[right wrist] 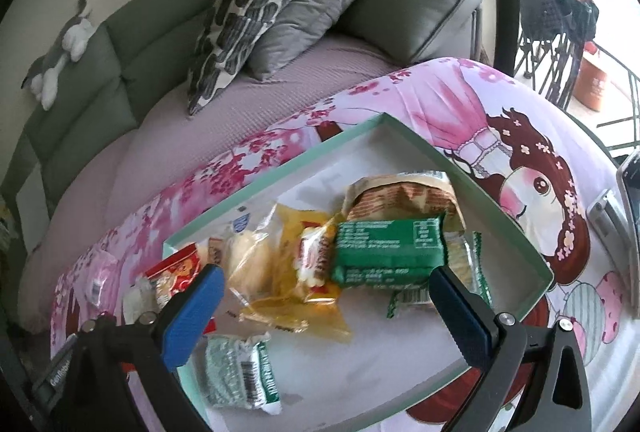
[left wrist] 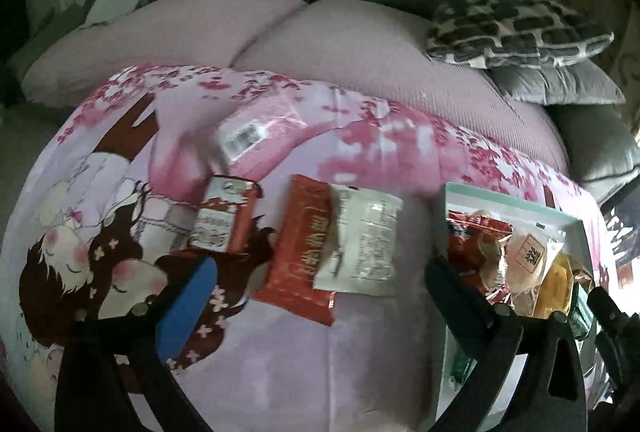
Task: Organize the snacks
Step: 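Withdraw both tools from the tray back toward the snack pile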
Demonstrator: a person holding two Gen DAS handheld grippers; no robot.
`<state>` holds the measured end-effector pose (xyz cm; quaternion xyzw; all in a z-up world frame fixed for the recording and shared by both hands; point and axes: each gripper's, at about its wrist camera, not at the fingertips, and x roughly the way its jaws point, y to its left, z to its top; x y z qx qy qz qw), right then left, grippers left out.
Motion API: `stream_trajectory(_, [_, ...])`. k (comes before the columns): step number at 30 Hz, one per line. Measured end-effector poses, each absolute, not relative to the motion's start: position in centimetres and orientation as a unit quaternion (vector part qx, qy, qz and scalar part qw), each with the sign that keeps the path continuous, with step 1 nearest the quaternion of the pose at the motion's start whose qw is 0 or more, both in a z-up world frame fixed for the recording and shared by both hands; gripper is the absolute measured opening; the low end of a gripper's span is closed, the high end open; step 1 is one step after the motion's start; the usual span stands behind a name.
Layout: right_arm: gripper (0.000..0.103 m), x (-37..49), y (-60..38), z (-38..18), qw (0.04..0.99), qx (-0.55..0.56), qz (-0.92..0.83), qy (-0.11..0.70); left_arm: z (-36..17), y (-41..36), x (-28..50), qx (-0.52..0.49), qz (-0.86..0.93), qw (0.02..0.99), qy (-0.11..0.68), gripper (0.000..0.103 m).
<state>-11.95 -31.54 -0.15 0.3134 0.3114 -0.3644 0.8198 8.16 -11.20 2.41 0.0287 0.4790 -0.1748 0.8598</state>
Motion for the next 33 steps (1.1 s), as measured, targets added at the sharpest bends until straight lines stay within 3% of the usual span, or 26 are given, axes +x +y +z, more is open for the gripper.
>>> stream_trajectory(33, [0.103,-5.4,-21.1,1.3,0.875,0.218,-0.259,0.347,4.2,5.1,12.2,-0.089,-0.034,0.894,0.438,0.103])
